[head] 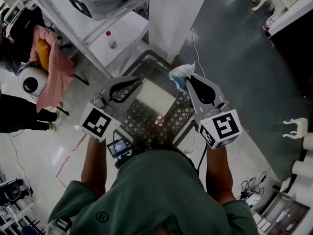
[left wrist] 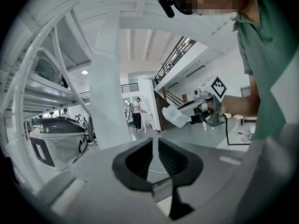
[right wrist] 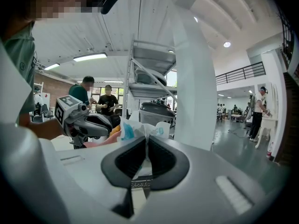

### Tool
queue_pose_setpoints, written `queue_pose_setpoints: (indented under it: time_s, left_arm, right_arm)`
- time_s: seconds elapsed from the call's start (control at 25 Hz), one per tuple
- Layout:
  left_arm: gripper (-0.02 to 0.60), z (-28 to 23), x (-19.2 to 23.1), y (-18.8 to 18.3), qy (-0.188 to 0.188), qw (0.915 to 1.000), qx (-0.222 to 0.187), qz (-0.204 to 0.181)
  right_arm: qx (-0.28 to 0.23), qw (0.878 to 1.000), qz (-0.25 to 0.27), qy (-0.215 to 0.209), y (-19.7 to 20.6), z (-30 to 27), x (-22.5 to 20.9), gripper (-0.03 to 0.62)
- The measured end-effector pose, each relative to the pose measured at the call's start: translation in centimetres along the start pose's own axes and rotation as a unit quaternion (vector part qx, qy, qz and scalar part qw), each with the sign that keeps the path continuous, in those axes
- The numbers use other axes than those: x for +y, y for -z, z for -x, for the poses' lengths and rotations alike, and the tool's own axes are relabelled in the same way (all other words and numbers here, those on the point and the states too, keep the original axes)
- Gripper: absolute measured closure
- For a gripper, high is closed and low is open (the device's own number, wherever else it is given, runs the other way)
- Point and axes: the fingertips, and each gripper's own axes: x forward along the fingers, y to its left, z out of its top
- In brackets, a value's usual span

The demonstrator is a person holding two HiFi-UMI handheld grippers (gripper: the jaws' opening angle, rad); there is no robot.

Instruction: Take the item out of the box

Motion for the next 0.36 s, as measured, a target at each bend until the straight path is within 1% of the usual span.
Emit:
queue_pose_setpoints:
  time_s: [0.36]
  left_arm:
    - [0.543, -0.1, 0.7, 1.0, -0.004, 1.0000, 0.003, 0.003]
  right_arm:
    - [0.008, 1.000, -0.003, -0.005, 0.9, -1.3, -0.2, 0.572]
